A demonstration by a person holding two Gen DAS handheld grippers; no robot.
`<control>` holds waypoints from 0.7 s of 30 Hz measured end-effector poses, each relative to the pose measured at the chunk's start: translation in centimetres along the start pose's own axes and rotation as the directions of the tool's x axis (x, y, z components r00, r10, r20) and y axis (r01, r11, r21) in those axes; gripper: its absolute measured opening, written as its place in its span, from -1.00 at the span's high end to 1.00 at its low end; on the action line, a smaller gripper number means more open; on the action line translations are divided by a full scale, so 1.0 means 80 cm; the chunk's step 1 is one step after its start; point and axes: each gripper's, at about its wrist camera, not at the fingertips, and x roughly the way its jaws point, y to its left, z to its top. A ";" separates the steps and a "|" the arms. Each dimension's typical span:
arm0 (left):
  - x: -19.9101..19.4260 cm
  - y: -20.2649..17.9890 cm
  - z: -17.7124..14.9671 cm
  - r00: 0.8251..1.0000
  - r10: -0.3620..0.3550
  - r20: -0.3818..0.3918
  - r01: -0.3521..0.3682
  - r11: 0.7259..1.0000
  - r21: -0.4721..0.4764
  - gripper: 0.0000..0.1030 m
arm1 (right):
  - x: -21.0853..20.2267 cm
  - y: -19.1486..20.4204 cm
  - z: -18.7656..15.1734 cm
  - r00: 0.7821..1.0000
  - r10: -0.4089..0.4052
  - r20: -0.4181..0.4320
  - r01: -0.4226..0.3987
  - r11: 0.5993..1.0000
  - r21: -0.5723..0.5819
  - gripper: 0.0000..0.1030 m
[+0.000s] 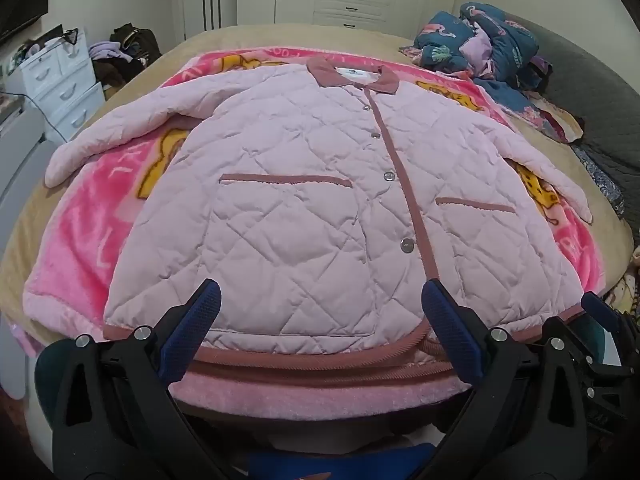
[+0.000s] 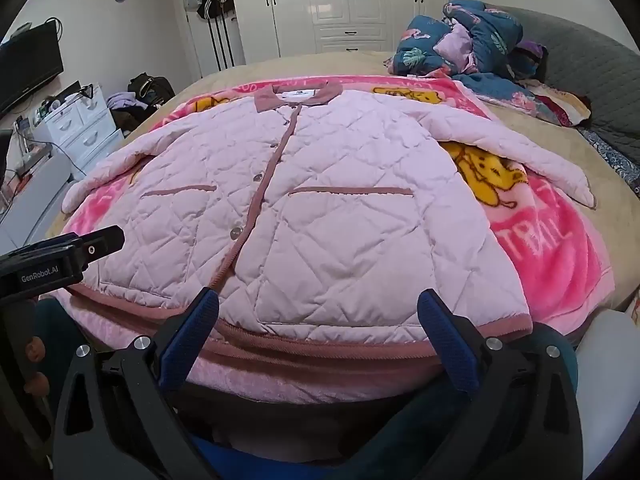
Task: Fold large clothes
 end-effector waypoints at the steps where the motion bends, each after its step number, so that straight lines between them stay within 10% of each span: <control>1: 0.000 0.000 0.000 1.000 0.000 -0.001 0.000 1.000 0.001 -0.83 | 0.000 0.000 0.000 1.000 -0.002 0.001 0.002 1.000 -0.001 -0.92; 21: -0.004 0.000 0.002 1.000 -0.009 0.020 0.009 1.000 -0.004 -0.83 | -0.011 0.004 0.005 1.000 -0.002 0.026 0.003 1.000 -0.006 -0.92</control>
